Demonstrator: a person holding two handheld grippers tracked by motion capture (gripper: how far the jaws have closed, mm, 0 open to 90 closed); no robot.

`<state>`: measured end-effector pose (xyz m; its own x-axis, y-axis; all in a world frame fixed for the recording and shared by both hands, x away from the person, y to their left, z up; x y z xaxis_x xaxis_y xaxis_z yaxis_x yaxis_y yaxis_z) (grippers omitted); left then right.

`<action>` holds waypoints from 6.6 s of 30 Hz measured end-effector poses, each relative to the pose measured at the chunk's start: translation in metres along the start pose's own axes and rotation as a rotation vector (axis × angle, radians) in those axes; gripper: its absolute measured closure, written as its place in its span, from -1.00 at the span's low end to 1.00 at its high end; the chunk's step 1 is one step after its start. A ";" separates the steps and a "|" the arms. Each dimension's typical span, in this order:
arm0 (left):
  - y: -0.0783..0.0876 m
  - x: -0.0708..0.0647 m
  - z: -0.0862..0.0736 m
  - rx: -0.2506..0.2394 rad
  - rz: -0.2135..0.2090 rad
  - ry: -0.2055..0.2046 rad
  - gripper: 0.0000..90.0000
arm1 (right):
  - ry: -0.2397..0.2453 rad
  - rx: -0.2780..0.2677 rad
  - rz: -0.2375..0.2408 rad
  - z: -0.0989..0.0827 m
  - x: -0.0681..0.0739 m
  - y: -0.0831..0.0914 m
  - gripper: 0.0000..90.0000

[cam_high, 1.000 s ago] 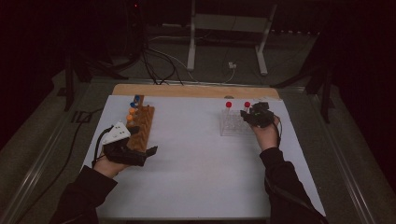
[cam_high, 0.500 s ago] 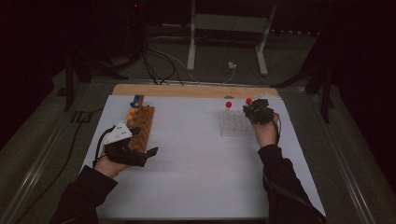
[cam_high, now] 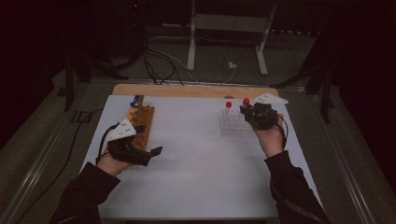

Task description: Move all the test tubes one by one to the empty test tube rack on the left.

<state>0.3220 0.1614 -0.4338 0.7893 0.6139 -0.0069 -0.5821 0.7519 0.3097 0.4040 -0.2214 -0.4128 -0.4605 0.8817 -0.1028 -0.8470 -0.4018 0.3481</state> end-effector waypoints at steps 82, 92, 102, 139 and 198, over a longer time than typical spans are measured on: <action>0.040 0.043 0.050 -0.027 0.100 -0.073 0.60 | 0.037 -0.062 0.415 -0.032 0.126 0.038 -1.00; 0.053 0.082 0.035 -0.028 0.250 -0.030 0.60 | 0.042 -0.073 0.412 -0.031 0.124 0.039 -1.00; 0.039 0.100 0.000 0.014 0.307 0.033 0.60 | 0.043 -0.073 0.406 -0.032 0.122 0.039 -1.00; 0.027 0.029 -0.011 -0.022 0.112 0.019 -0.95 | -0.024 -0.065 0.207 -0.020 0.038 0.004 -1.00; -0.025 -0.030 0.016 -0.009 -0.155 -0.016 -0.95 | 0.101 0.015 0.288 -0.010 0.083 0.014 0.67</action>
<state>0.3163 0.1203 -0.4257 0.8731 0.4860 -0.0386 -0.4543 0.8397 0.2975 0.3516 -0.1565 -0.4259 -0.7060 0.7026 -0.0892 -0.6738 -0.6276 0.3899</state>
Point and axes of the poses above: each handheld gripper's, and its own axes: y roughly backward along the jaws, z roughly out of its top, x roughly to its left, the point moved 3 cm from there along -y, roughly forward along the jaws, and after that the axes turned 7 degrees about -x, right-handed, at the moved point
